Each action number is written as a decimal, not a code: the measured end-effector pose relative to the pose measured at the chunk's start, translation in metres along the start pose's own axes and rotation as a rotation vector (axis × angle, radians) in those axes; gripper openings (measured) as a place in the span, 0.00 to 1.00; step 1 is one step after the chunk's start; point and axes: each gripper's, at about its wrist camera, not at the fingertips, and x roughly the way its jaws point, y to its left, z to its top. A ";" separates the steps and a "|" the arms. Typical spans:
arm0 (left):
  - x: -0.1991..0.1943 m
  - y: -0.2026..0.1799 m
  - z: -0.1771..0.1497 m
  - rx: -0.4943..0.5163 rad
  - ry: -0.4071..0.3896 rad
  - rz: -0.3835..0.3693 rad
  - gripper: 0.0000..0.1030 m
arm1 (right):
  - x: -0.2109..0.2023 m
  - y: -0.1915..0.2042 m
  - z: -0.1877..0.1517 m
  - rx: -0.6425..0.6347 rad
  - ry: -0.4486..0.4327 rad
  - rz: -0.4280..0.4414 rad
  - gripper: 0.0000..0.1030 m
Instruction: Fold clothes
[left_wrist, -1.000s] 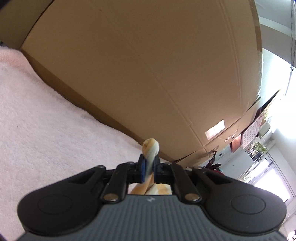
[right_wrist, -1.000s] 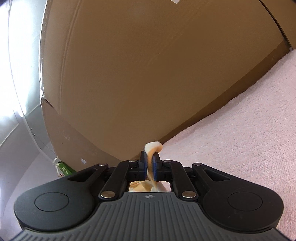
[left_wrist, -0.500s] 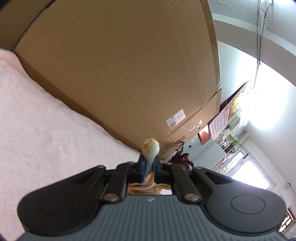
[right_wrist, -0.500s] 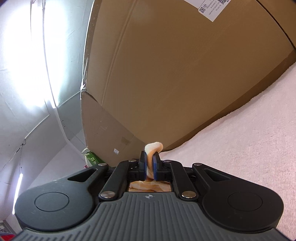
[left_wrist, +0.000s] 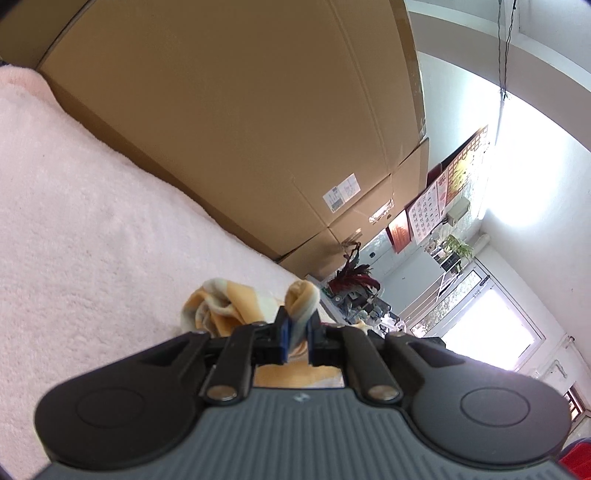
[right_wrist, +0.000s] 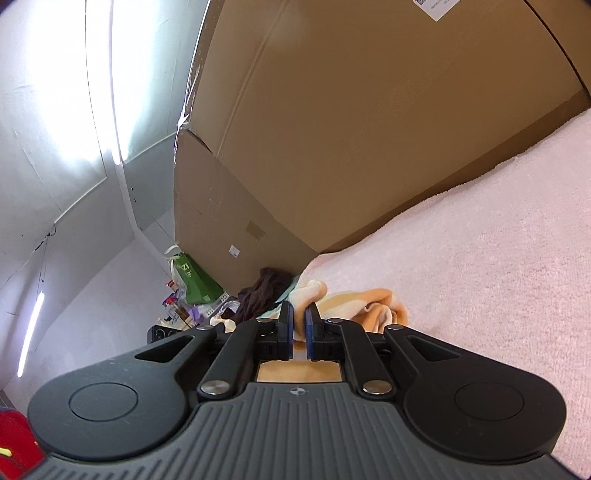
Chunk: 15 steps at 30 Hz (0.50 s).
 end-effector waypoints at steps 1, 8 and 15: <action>0.000 0.000 -0.002 0.004 0.009 0.003 0.04 | -0.001 0.000 -0.001 -0.007 0.009 -0.002 0.07; 0.001 -0.008 -0.015 0.087 0.072 0.039 0.05 | -0.011 -0.001 -0.012 -0.062 0.070 -0.020 0.07; 0.001 -0.008 -0.022 0.146 0.124 0.065 0.06 | -0.005 0.019 -0.028 -0.248 0.174 -0.161 0.11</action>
